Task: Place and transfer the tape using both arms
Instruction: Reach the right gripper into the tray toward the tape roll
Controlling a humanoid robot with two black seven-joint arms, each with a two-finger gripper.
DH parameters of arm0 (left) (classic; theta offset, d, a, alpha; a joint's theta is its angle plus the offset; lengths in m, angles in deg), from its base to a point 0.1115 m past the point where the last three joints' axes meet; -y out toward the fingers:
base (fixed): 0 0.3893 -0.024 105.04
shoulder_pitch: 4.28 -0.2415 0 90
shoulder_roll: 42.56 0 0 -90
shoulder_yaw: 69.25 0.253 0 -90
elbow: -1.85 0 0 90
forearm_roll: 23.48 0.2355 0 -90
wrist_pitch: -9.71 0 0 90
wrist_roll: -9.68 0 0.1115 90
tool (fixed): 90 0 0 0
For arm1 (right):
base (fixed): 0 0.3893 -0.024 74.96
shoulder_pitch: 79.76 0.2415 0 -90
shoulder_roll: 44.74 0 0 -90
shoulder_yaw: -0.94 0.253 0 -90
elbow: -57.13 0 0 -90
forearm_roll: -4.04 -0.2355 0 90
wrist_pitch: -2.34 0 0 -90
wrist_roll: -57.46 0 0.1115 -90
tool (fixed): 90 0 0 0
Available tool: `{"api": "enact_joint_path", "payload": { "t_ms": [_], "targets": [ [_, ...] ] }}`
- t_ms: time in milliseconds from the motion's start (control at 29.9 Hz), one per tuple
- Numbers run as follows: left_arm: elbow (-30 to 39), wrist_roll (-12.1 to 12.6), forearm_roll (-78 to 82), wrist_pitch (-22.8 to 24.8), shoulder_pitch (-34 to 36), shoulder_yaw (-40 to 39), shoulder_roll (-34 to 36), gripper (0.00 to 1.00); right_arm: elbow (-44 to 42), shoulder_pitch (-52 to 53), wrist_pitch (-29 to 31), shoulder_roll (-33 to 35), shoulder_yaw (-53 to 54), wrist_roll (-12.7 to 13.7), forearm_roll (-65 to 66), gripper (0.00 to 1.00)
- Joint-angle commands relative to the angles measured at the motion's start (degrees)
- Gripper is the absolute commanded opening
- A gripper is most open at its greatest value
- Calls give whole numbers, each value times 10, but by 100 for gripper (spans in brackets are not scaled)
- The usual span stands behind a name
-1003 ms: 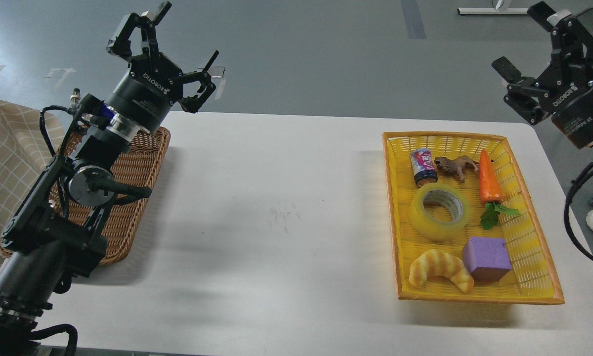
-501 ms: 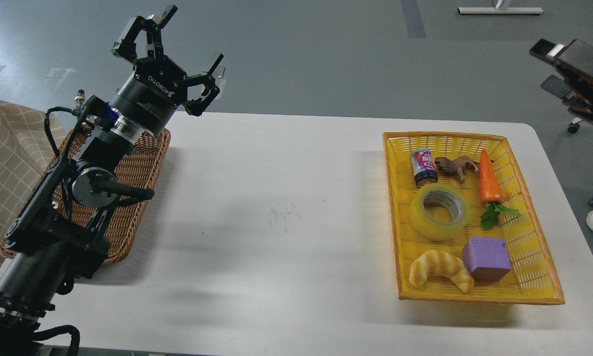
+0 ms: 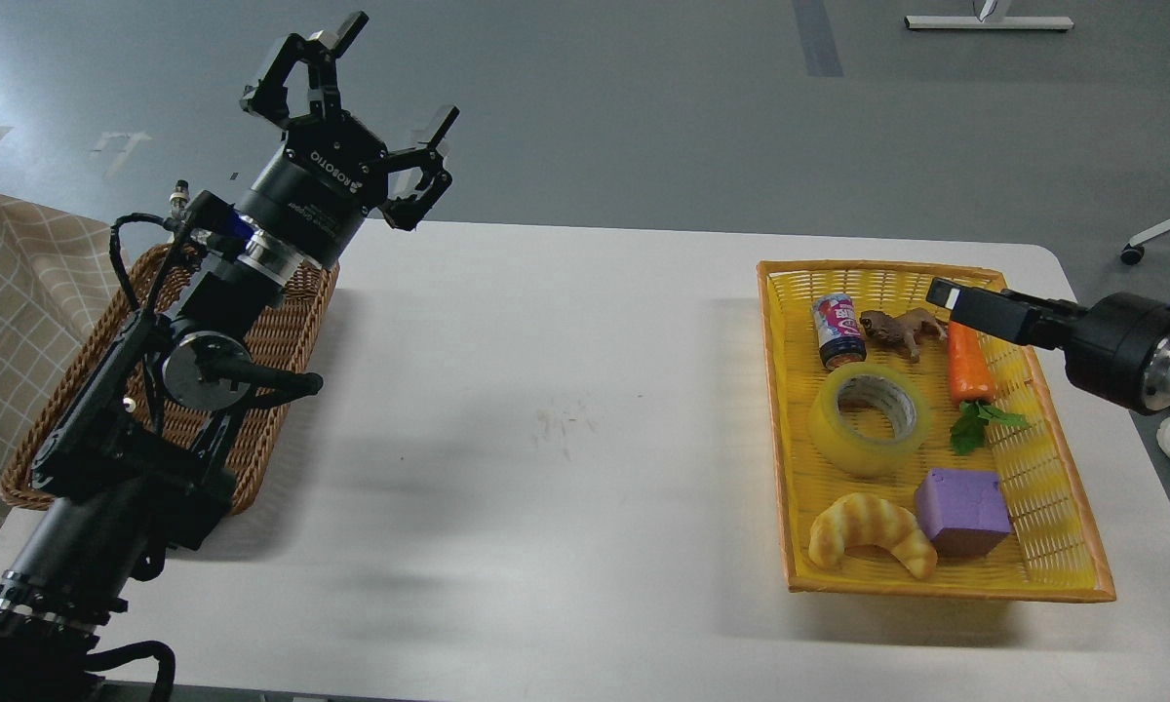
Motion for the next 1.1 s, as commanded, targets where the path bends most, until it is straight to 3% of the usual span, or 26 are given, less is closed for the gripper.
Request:
{"api": "enact_joint_path", "payload": {
  "t_ms": [0,167,468,1070],
  "targets": [
    [0,-1,0,0,0,0,1,98,-28,-1,0,-1,-34,-17,28,97],
    [0,-2,0,0,-2,0,0,98,-56,24,0,-3,-91,-37,58,97],
    [-1,0,0,0,-4,2,-2,98,-92,40,0,-51,-115,-31,88,98],
    [-4,0,1,0,1,2,-4,98,-128,52,0,-85,-115,-15,153,96]
  ]
}}
